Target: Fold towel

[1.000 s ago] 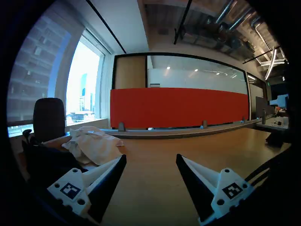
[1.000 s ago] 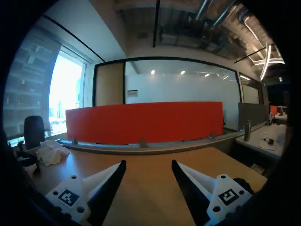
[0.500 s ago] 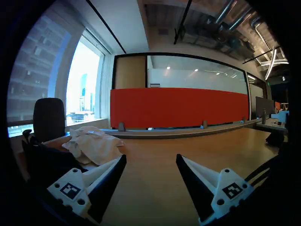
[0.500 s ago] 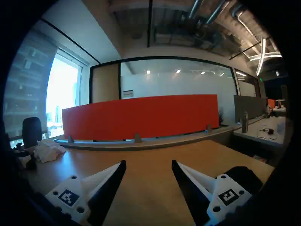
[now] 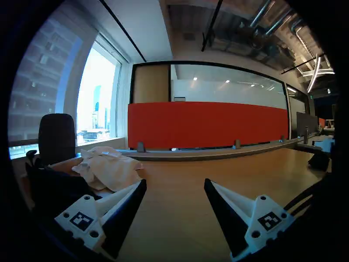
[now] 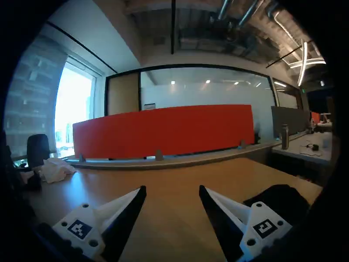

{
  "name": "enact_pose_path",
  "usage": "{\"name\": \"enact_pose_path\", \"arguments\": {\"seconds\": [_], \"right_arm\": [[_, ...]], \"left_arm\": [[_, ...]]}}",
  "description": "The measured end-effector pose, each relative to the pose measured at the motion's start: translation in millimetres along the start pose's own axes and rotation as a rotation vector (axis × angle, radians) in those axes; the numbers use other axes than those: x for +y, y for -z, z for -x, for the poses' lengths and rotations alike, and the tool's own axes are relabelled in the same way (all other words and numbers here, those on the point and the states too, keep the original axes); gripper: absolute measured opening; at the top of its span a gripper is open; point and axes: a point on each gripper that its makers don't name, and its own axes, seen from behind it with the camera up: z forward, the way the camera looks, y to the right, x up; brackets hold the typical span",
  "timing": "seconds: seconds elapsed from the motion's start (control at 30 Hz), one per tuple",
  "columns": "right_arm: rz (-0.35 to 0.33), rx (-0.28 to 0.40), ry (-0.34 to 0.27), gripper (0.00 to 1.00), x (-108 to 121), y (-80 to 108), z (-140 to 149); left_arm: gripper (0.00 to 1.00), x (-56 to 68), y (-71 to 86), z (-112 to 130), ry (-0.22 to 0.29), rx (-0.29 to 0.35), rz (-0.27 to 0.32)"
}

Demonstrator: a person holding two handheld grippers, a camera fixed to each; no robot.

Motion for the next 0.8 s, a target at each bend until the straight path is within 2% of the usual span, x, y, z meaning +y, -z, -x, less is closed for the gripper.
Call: {"name": "enact_pose_path", "arguments": {"seconds": [0.37, 0.8], "right_arm": [[-0.002, 0.018, 0.005, 0.93, 2.6, 4.7, 3.1], [-0.007, 0.02, 0.055, 0.93, -7.2, 5.4, 5.5]], "left_arm": [[0.98, 0.6, -0.4, 0.0, 0.0, 0.0, 0.0], [0.98, 0.9, -0.1, 0.3, 0.0, 0.0, 0.0]]}}
